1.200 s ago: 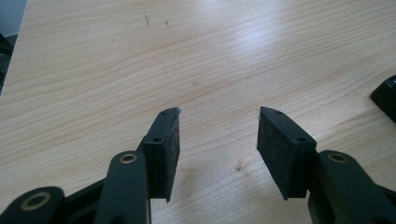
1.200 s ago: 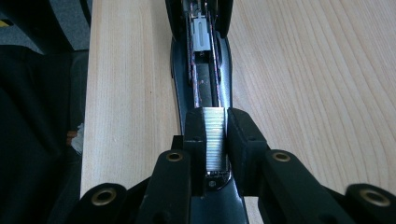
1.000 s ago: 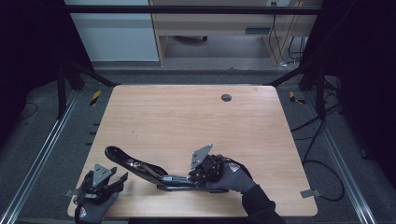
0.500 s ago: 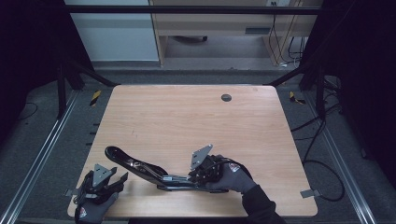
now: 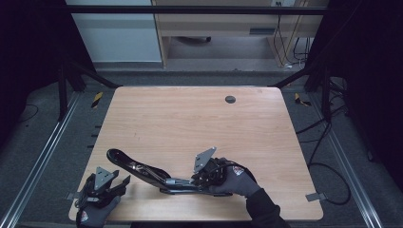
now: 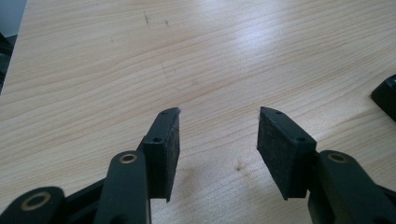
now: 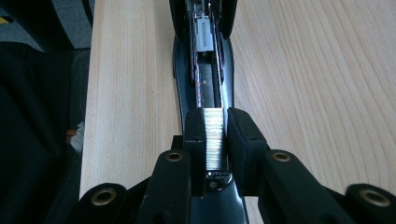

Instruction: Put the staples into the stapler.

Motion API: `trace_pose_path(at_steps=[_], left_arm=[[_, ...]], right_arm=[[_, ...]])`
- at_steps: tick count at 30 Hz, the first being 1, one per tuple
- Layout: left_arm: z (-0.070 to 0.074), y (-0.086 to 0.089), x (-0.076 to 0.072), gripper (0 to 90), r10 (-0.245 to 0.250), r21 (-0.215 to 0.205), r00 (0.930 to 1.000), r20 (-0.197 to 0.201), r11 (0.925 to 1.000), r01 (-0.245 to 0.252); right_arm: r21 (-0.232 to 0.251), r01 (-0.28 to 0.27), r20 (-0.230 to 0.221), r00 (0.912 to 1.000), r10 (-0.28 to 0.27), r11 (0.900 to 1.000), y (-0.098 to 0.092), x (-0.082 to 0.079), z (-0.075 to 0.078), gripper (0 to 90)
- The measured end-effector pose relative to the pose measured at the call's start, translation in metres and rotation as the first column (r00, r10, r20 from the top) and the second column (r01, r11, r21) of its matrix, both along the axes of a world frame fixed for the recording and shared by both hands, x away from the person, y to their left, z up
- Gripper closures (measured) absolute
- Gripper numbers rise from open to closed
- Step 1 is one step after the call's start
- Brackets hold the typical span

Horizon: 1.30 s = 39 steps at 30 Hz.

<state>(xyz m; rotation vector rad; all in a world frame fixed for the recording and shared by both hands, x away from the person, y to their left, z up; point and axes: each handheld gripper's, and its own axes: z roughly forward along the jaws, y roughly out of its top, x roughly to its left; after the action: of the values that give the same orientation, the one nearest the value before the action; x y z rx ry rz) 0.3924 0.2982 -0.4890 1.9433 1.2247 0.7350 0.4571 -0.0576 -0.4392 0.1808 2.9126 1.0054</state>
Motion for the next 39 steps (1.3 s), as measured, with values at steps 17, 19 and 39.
trace_pose_path(at_steps=[17,19,39], left_arm=[[0.0,0.0,0.0,48.4,0.0,0.001,1.0,-0.001,1.0,0.0],[0.0,0.0,0.0,48.4,0.0,-0.003,1.0,-0.002,1.0,0.0],[0.002,0.001,-0.001,48.3,0.0,-0.01,1.0,0.003,0.9999,0.0]], right_arm=[[0.006,0.001,-0.004,1.0,-0.001,1.0,-0.001,0.001,-0.001,78.1],[0.008,-0.004,-0.003,1.0,0.004,1.0,0.0,0.001,-0.001,78.1],[0.05,0.053,0.003,0.9986,-0.053,0.997,-0.008,-0.001,0.004,72.5]])
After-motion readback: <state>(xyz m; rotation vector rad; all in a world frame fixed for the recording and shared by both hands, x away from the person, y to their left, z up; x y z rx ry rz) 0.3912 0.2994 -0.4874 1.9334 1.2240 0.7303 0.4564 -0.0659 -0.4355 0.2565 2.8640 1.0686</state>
